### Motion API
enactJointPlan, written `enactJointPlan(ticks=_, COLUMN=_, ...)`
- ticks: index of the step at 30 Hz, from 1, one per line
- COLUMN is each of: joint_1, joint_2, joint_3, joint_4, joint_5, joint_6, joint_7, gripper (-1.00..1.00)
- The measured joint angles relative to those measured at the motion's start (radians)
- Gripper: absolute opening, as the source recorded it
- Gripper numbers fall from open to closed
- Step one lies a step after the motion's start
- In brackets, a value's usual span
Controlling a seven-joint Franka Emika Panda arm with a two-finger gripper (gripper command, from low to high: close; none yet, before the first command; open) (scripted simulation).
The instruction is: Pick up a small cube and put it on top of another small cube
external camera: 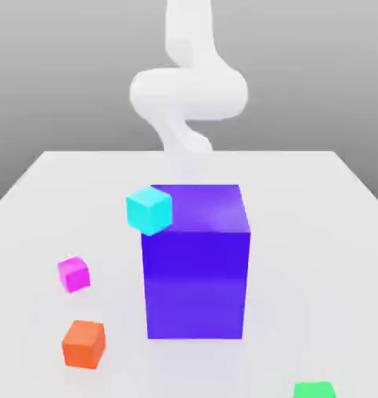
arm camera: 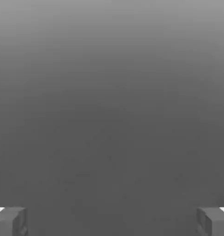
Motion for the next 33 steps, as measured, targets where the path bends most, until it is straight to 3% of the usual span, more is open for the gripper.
enactJointPlan(ticks=16, joint_1=0.015, joint_2=0.427, joint_3=-0.504, joint_4=-0.365, joint_5=-0.095, joint_6=0.339, joint_7=-0.746, gripper=0.0)
enactJointPlan(ticks=25, joint_1=-0.034, joint_2=0.653, joint_3=-0.713, joint_4=-0.565, joint_5=-0.156, joint_6=0.525, joint_7=-1.148, gripper=0.0)
enactJointPlan(ticks=33, joint_1=-0.007, joint_2=0.748, joint_3=-0.718, joint_4=-0.545, joint_5=0.048, joint_6=0.546, joint_7=-1.345, gripper=0.0)
